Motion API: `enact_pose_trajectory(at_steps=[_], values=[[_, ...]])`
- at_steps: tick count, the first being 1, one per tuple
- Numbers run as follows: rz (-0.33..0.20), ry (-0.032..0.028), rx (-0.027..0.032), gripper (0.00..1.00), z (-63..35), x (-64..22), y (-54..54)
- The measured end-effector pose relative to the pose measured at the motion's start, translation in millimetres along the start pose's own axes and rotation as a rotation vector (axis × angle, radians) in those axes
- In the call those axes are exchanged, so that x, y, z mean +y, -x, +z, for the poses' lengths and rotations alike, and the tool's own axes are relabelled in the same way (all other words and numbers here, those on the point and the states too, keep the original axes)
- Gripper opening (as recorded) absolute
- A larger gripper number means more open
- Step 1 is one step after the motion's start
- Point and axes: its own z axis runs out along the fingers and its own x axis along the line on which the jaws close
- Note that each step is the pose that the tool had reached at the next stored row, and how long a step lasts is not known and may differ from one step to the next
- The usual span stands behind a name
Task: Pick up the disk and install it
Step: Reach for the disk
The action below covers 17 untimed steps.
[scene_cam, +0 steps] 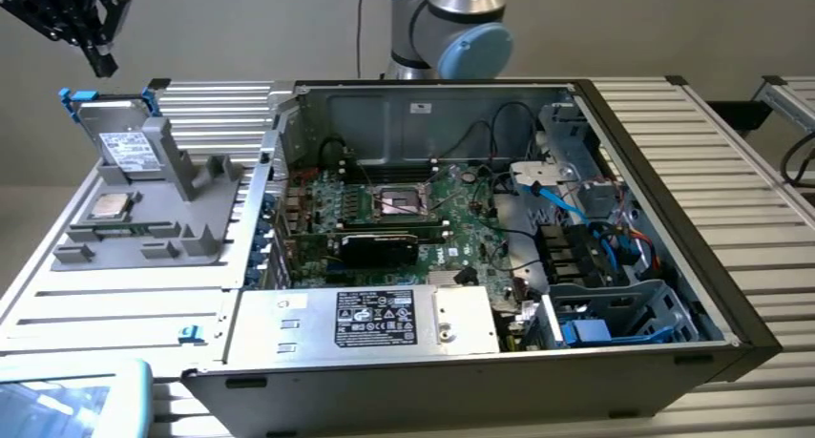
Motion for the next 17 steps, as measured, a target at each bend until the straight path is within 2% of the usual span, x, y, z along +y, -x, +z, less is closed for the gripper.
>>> enact_pose_trajectory(at_steps=[10,17], values=[[0.000,0.0000,0.0003,0.11,1.4,19.9,-23.7],[0.000,0.0020,0.0004,0.11,2.0,28.8,-40.9]])
